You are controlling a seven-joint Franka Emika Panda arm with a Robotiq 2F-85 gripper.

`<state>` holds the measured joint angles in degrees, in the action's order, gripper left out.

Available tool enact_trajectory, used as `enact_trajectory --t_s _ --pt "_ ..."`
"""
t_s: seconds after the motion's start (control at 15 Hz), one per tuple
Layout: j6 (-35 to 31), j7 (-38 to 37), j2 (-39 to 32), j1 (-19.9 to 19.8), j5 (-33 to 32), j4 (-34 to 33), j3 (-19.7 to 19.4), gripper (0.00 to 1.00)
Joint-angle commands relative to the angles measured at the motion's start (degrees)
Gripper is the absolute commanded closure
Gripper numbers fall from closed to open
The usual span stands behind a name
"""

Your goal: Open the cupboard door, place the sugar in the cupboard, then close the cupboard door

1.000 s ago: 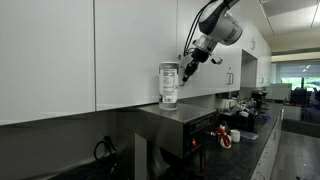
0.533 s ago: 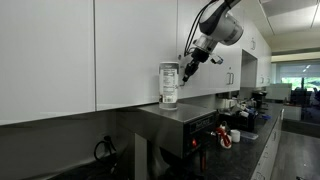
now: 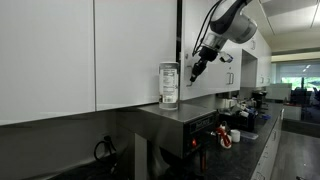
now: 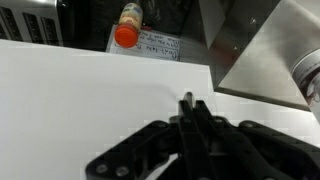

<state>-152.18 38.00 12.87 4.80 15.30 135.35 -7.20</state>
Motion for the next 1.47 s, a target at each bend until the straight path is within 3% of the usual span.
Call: enact_trajectory --t_s 0.0,1.4 --pt "-1.04 0.61 6.30 -1.14 -2.46 7.12 -0.98 0.98" --pt "0.38 2.03 25.66 -2.86 -10.48 21.32 -12.73 0.98"
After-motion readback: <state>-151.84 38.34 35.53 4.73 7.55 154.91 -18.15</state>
